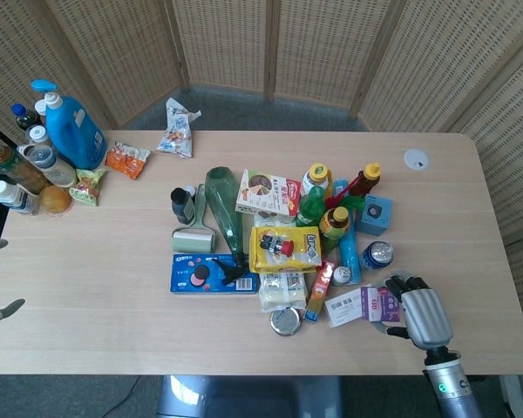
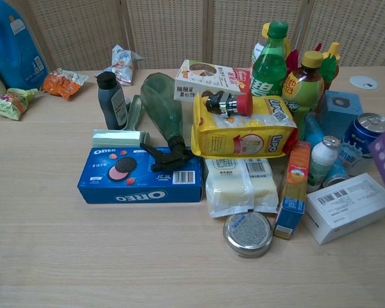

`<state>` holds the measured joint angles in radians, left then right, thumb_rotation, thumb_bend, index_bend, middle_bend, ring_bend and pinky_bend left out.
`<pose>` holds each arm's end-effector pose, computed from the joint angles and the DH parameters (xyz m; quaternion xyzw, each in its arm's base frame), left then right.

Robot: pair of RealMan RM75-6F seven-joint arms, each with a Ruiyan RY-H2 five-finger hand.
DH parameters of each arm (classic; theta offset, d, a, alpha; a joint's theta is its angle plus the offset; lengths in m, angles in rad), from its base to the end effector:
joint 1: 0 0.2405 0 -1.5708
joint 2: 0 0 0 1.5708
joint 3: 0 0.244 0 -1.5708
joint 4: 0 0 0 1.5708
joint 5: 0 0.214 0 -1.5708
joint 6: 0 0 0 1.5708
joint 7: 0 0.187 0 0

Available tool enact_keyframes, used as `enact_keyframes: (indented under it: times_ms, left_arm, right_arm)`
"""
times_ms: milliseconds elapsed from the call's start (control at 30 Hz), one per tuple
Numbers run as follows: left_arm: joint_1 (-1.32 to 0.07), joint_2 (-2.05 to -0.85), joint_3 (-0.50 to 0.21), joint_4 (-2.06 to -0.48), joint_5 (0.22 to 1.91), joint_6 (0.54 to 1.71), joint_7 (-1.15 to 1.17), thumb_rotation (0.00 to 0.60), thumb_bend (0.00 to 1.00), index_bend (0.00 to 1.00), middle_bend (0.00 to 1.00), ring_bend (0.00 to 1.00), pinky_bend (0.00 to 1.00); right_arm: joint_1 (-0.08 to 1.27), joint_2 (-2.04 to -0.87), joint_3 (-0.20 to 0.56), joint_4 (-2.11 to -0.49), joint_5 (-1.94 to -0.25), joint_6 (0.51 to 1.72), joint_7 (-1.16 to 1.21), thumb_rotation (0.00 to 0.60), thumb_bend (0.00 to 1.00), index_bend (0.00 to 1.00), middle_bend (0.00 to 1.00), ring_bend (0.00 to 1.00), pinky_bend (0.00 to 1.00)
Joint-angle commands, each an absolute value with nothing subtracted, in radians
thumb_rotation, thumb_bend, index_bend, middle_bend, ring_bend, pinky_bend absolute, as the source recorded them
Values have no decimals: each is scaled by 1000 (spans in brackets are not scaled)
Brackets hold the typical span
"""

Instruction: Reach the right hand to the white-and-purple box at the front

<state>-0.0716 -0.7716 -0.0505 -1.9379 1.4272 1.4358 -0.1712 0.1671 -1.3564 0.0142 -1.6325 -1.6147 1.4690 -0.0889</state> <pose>-0.2728 0.2150 0.2160 -0.5488 -0.4614 -0.4054 0.5671 -0.2301 -0.2306 0.0635 0.6244 -0.3959 0.4653 0.4867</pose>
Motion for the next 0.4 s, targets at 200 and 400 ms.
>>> enact_keyframes:
  times_ms: [200, 400]
  left_arm:
    - [-70, -770, -48, -1940, 1434, 1437, -173, 600, 0, 202, 0, 0, 0]
    - [-72, -771, -48, -1940, 1433, 1435, -173, 600, 0, 202, 0, 0, 0]
  right_arm:
    - [164, -1169, 84, -1886, -1683, 1563, -165, 600, 0, 498, 603, 259, 351]
    - [166, -1104, 108, -2005, -1704, 1572, -216, 600, 0, 495, 597, 258, 351]
